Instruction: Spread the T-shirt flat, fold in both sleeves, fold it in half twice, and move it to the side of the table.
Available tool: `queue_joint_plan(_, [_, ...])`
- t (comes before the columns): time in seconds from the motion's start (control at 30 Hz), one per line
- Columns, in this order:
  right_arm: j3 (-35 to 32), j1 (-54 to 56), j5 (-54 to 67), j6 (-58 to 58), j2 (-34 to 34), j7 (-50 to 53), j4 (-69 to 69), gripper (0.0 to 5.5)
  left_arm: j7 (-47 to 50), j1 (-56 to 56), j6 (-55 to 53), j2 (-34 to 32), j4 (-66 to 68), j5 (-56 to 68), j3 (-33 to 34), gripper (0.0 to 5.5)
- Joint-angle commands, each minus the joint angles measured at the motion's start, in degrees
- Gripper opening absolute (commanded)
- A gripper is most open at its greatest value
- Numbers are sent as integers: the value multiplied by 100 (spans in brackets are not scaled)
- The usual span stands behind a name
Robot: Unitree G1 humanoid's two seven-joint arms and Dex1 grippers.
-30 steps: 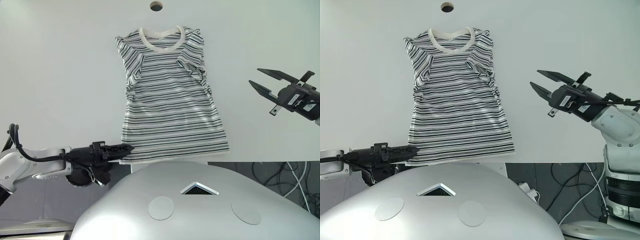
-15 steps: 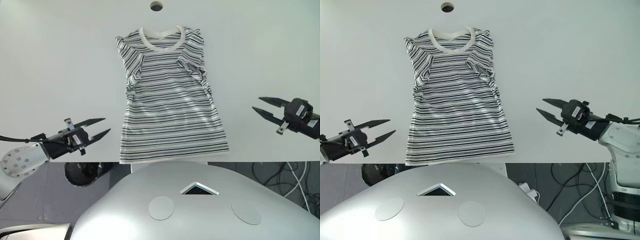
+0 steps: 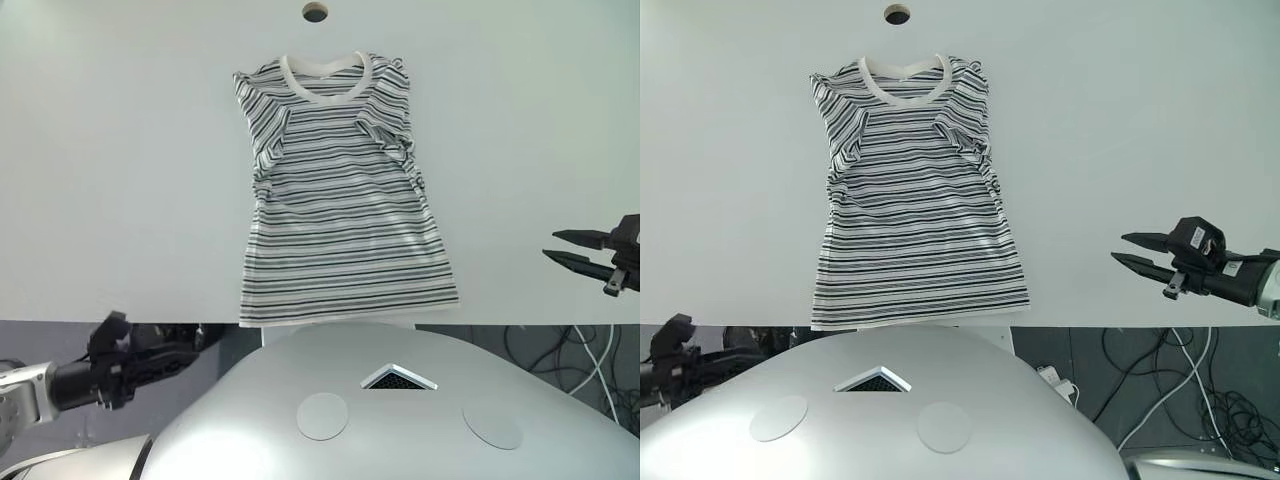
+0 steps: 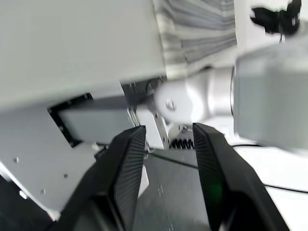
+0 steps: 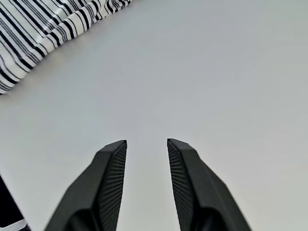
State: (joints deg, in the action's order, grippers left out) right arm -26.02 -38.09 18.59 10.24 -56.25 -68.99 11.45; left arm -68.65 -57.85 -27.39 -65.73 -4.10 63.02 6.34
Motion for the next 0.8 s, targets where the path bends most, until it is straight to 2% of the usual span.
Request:
queue_joint_plan(0.03, [217,2,-107,-57,161,71,233,157,737,569,-485,648,-484,27,192,181])
queue_joint_plan(0.17, [214,-91,-159,-186,271,98,303,157,1075,933,-696,1050,-645,-245,468,181])
queue_joint_plan(0.37, [360,133,-263,-267,252,154,258,157,1269,1076,-1152,1328,-1132,-691,205,181])
queue_joint_plan(0.57, [426,163,-417,-309,254,233,503,157,1314,965,-1021,1233,-1579,-1699,-159,181])
queue_joint_plan(0.8, [427,-56,-506,-338,301,266,882,157,1301,1110,-1259,1190,-1604,-2055,-410,181])
